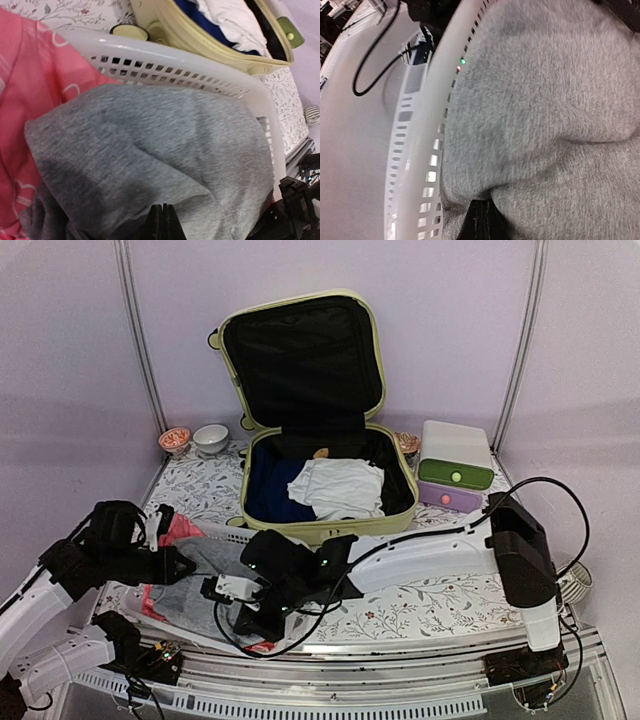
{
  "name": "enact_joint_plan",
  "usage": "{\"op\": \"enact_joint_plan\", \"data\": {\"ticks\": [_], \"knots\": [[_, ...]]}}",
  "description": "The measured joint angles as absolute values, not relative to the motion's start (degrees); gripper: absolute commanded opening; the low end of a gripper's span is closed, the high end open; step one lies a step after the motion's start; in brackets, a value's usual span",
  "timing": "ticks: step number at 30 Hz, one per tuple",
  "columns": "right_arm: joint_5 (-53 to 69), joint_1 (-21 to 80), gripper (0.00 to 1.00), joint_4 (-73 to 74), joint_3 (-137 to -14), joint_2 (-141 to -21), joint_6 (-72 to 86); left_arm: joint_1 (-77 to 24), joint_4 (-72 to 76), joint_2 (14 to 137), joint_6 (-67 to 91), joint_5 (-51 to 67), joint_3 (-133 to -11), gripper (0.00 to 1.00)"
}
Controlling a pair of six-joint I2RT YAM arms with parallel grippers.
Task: Open, take out, and arrange the luggage
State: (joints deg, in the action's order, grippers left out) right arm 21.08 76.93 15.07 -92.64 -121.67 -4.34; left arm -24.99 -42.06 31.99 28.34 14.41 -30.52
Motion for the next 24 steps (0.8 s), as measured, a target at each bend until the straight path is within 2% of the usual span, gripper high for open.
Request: {"op": "enact_joint_plan", "data": {"ticks": [6, 15, 24], "knots": [[15.0, 77.8, 0.02, 20.6, -96.9, -127.0, -6.6, -25.7, -40.7, 36.1, 33.0, 8.7, -29.2, 0.00], [12.6, 77.3, 0.02, 20.1, -94.5, -119.9, -8.6, -29.5, -37.6, 35.2, 50.6, 6.3, -27.1, 0.00], [11.1, 72.8, 0.02, 18.9, -94.4, -116.7, -9.1, -31.7, -36.1, 36.7, 56.3, 4.8, -29.1, 0.00]]}}
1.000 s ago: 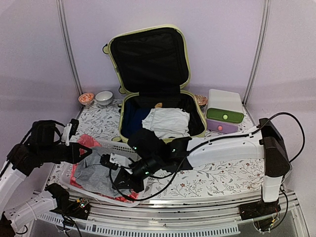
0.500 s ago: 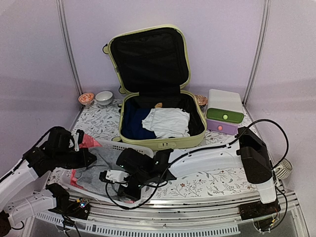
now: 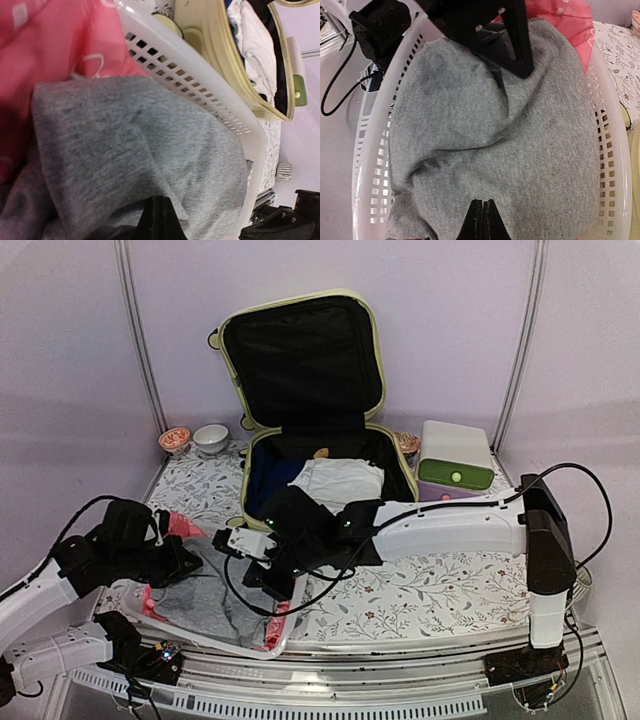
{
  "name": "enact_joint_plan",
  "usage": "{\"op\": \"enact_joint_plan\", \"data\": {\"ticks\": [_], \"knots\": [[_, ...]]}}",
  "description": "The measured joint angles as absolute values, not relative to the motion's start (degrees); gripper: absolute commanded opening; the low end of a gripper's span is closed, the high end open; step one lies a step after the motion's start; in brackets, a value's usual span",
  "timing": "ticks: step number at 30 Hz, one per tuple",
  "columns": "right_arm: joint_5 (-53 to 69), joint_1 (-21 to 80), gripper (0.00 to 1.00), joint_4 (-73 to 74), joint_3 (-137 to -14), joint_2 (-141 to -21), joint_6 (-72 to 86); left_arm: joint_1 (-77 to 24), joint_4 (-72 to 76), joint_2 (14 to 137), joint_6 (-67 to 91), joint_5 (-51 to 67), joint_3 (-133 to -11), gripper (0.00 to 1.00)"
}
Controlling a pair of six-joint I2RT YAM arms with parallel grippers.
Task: Open, take out, and arrange the luggage
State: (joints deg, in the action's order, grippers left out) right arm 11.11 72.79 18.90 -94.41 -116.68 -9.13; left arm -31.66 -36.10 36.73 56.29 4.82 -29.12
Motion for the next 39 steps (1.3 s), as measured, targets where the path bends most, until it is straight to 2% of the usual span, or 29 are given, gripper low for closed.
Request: {"op": "enact_joint_plan", "data": {"ticks": [11, 16, 20, 23, 27, 33, 35, 36, 39], "knots": [[6.8, 72.0, 0.02, 19.0, -95.7, -125.2, -9.7, -34.1, -31.0, 43.2, 66.8, -1.9, -21.5, 0.00], [7.4, 70.9, 0.02, 19.0, -93.8, -121.9, -9.7, -34.1, -31.7, 43.5, 63.3, -3.5, -24.3, 0.00], [8.0, 68.4, 0.03, 19.5, -90.7, -114.9, -10.3, -34.1, -32.6, 43.0, 57.3, -5.9, -32.3, 0.00], [8.3, 64.8, 0.04, 19.1, -89.0, -108.2, -11.1, -34.1, -32.0, 44.2, 51.9, -7.6, -39.7, 0.11], [7.8, 59.4, 0.07, 18.8, -86.6, -101.2, -12.6, -34.1, -28.4, 50.1, 44.0, -7.1, -46.8, 0.34], [7.0, 51.0, 0.15, 21.9, -83.4, -97.2, -17.6, -34.2, -21.1, 67.7, 30.9, 2.5, -55.2, 0.66], [6.1, 48.5, 0.17, 23.8, -82.0, -96.7, -20.6, -34.5, -19.9, 73.5, 26.5, 5.0, -58.7, 0.72], [5.3, 47.2, 0.21, 24.8, -80.9, -96.3, -22.4, -34.8, -19.5, 76.0, 24.1, 5.7, -60.5, 0.74], [3.5, 44.3, 0.45, 27.5, -78.5, -95.6, -27.4, -36.1, -18.8, 82.2, 17.1, 7.4, -66.2, 0.81]]}}
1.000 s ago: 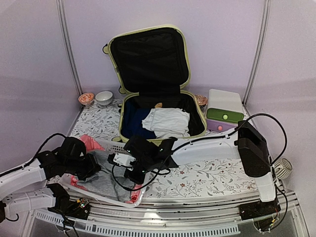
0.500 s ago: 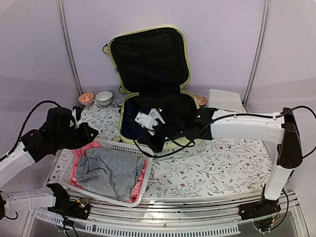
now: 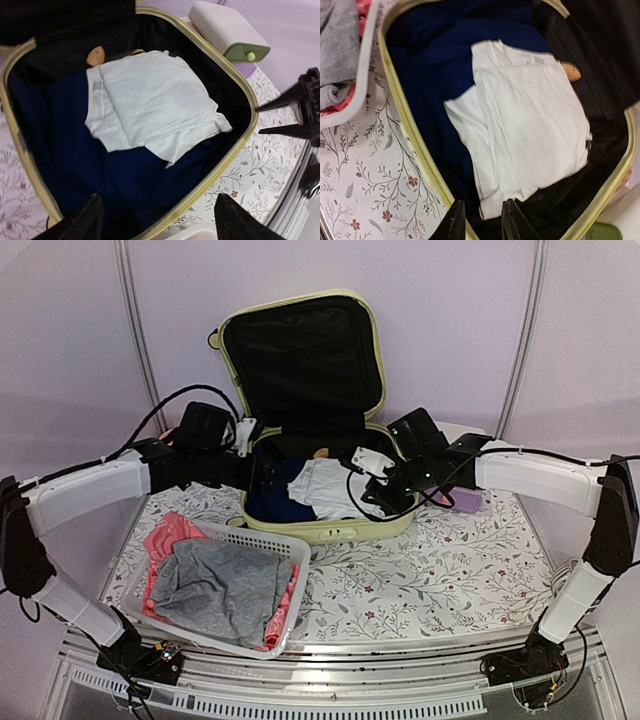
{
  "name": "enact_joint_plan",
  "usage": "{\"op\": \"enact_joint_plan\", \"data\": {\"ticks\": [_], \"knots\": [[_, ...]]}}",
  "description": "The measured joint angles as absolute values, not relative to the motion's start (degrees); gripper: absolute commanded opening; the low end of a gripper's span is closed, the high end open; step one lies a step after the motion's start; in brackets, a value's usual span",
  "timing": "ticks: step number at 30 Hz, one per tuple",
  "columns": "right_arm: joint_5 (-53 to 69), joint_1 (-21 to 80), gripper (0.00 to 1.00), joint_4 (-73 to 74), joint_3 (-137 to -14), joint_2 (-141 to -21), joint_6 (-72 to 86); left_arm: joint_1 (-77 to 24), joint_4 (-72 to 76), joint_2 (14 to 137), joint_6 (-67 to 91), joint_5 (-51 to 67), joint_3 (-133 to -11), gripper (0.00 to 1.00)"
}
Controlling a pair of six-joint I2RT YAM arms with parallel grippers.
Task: Open, take out, and arrange the luggage
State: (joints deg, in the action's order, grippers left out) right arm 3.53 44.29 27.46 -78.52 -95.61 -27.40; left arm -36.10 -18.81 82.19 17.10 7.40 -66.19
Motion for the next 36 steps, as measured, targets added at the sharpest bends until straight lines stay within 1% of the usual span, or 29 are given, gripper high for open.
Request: {"op": "enact_joint_plan", "data": {"ticks": [2, 6, 7, 8, 9, 16, 21, 25, 29, 31, 32, 33, 36], "knots": [[2.9, 42.5, 0.52, 28.9, -78.1, -95.6, -30.1, -36.8, -18.8, 86.6, 13.1, 8.4, -71.1, 0.81], [2.4, 38.7, 0.54, 30.1, -78.5, -95.7, -35.6, -37.1, -18.5, 93.1, 7.3, 8.1, -78.1, 0.82], [2.3, 38.1, 0.54, 30.1, -78.6, -95.9, -36.6, -37.1, -18.5, 94.4, 5.9, 7.6, -79.3, 0.91], [2.1, 37.4, 0.54, 30.2, -78.9, -96.1, -37.9, -37.1, -18.5, 95.8, 4.4, 7.2, -80.4, 0.97], [2.0, 36.8, 0.54, 30.4, -79.2, -96.6, -39.0, -37.1, -18.5, 97.1, 2.8, 6.8, -81.6, 0.98], [3.9, 33.2, 0.56, 33.5, -83.8, -103.8, -51.0, -38.7, -20.6, 103.7, -13.0, 6.4, -86.0, 0.98], [4.4, 32.4, 0.57, 33.9, -88.2, -108.3, -59.1, -40.2, -22.2, 106.2, -22.0, 3.0, -87.4, 0.97], [4.3, 32.4, 0.57, 33.4, -91.8, -112.1, -63.6, -40.3, -23.0, 106.6, -25.6, -0.4, -87.7, 0.97], [4.9, 32.4, 0.59, 33.1, -92.4, -115.2, -68.6, -39.9, -23.3, 106.6, -26.9, -3.0, -87.7, 0.97], [5.1, 32.4, 0.62, 32.9, -92.4, -116.1, -70.5, -39.5, -23.3, 106.6, -26.8, -3.4, -87.7, 0.97], [5.2, 32.4, 0.78, 32.6, -92.4, -116.4, -71.4, -39.1, -23.2, 106.6, -26.8, -3.5, -87.7, 0.97], [5.4, 32.4, 0.86, 32.3, -92.4, -116.6, -71.9, -38.8, -23.2, 106.5, -26.7, -3.4, -87.6, 0.97], [6.9, 32.4, 0.87, 31.2, -92.4, -116.6, -73.3, -36.9, -22.4, 104.6, -26.3, -2.8, -85.4, 0.97]]}}
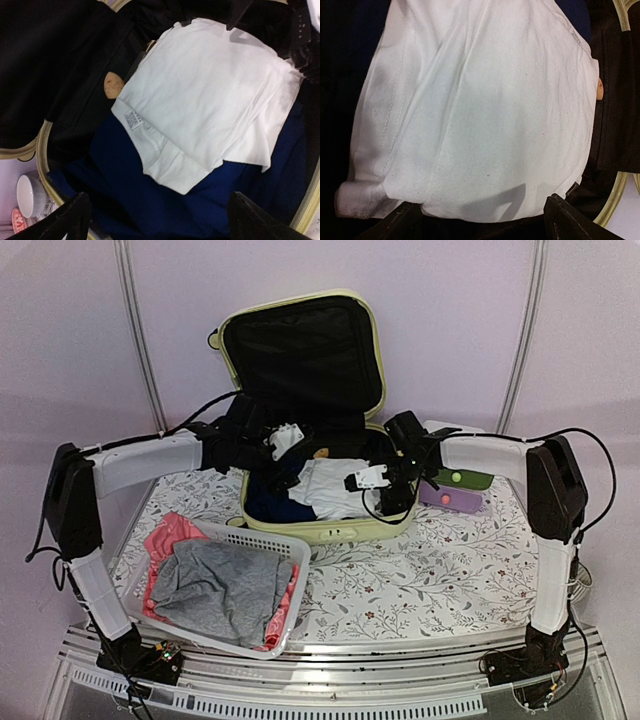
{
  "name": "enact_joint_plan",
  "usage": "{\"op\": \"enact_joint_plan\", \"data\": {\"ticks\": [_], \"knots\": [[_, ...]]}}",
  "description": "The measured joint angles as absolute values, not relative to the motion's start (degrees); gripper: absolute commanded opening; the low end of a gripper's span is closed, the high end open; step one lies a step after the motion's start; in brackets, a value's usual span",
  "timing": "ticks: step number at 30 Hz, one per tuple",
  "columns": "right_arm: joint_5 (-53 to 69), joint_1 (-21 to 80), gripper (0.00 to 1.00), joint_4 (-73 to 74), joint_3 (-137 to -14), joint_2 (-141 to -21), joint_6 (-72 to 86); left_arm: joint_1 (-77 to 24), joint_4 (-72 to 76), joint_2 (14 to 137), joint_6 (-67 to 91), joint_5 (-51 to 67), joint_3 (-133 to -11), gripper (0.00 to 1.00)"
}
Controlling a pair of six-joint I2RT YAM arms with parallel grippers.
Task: Open, take out, and arrange the luggage
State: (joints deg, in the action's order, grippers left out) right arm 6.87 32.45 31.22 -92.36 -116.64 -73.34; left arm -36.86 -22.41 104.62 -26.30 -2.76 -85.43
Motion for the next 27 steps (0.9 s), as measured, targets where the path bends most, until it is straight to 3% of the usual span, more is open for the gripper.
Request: {"op": "enact_joint_plan", "data": {"ticks": [5, 6, 9, 13, 27], "knots": [[8.7, 32.4, 0.79, 27.8, -90.9, -116.6, -74.1, -33.9, -22.1, 100.2, -26.1, -2.3, -83.0, 0.97], [8.9, 32.4, 0.72, 27.0, -90.2, -116.6, -74.3, -33.6, -22.0, 99.8, -26.1, -2.3, -83.0, 0.97], [9.9, 32.4, 0.30, 24.8, -87.9, -116.6, -74.9, -33.6, -21.7, 99.3, -26.1, -2.5, -83.0, 0.97], [11.6, 32.4, 0.04, 23.1, -87.0, -116.4, -73.8, -33.6, -21.8, 99.4, -26.1, -2.5, -83.1, 0.97], [18.0, 30.2, 0.02, 19.2, -88.2, -110.1, -66.5, -34.2, -19.6, 99.4, -28.3, 0.8, -81.5, 0.98]]}}
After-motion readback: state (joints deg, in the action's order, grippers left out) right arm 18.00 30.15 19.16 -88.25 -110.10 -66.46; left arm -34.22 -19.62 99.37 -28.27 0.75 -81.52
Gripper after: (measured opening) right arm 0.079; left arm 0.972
